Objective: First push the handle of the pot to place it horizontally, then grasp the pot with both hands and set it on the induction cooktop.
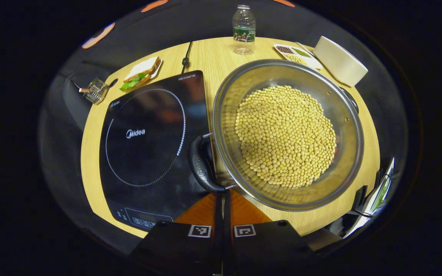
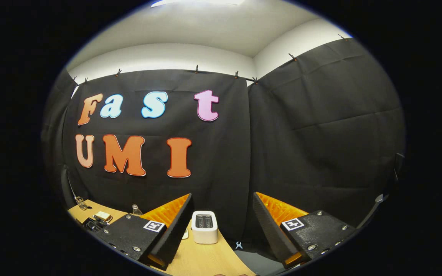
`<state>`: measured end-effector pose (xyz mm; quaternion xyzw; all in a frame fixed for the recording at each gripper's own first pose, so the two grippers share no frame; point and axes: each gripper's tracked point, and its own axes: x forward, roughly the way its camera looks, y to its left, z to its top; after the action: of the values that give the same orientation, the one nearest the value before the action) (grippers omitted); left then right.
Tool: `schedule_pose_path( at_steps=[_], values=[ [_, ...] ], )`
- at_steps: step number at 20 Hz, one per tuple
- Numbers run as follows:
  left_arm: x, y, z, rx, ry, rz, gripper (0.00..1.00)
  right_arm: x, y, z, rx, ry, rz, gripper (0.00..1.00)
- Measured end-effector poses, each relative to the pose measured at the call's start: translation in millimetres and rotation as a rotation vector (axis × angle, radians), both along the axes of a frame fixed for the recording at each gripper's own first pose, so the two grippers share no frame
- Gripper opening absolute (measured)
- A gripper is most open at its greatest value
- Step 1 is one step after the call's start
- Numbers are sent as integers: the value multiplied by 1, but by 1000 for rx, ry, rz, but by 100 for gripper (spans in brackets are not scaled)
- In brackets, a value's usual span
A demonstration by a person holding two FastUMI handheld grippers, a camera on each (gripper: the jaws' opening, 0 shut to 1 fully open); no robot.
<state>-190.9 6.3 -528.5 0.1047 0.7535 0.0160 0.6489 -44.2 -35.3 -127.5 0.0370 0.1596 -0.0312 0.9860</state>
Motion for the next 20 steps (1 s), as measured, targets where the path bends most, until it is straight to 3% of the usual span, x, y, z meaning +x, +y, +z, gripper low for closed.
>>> schedule_pose_path(
  at_steps=[5, 6, 8, 9, 12, 19, 20],
  values=[
    [38, -1, -17, 10, -47, -84, 8, -8, 16, -15, 26, 72, -6, 95],
    [45, -1, -19, 6, -59, -97, 8, -9, 20, -19, 36, 89, -5, 99],
    [55, -2, -24, -3, -80, -119, 8, -12, 27, -28, 53, 120, -5, 95],
    [60, -2, -26, -6, -92, -129, 8, -13, 31, -33, 61, 134, -4, 100],
    [81, 0, -32, -8, -127, -160, 8, -14, 47, -51, 88, 188, -2, 95],
    [107, 2, -43, -13, -186, -192, 8, -21, 101, -111, 130, 354, 57, 95],
    [107, 1, -42, -21, -197, -177, 8, -22, 111, -121, 138, 382, 70, 100]
  ],
)
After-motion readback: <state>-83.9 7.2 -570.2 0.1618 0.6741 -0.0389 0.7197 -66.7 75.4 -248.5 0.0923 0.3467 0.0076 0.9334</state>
